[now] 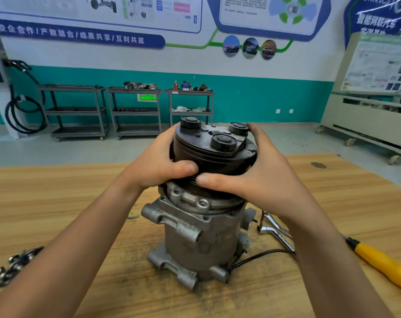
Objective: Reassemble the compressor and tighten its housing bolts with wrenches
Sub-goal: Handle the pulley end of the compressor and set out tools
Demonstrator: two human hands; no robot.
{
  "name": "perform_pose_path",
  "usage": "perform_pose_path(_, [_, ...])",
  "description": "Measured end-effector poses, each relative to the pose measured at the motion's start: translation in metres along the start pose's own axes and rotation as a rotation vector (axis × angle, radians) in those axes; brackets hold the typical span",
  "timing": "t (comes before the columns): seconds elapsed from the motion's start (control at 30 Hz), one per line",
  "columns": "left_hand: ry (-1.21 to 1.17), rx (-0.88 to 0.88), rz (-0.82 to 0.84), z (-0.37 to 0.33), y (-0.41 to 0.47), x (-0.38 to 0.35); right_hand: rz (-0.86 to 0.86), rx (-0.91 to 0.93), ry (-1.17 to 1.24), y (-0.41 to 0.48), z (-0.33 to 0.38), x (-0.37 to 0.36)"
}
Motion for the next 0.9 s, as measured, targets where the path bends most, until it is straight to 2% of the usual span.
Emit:
perform_pose_path(0.27, [-0.001,-0.047,-0.166,0.005,-0.017,-0.007,0.025,0.102,0.084,0.006,-0.008,-0.003])
perform_pose_path(0.5, [-0.005,0.076,-0.23,0.0,-0.018,-0.011,0.107,0.058,0.233,0.019,-0.021,-0.002])
perform_pose_path(0.77, [0.177,0.085,-0.324,-0.014,-0.02,-0.019,0.316,0.054,0.345,0.023,-0.031,0.005])
perform_pose_path(0.9, [0.175,0.066,-0.32,-0.012,-0.022,-0.02,0.233,0.049,0.398,0.025,-0.029,-0.002])
Point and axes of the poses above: each hand's wrist, its own y-axis towards the middle knuckle, its own x-axis out of the back of the hand, z = x × y, the point moved 1 cm from there along y, towards the middle knuckle, and after that the axes turned 4 degrees about -y, right-handed, at the moved point
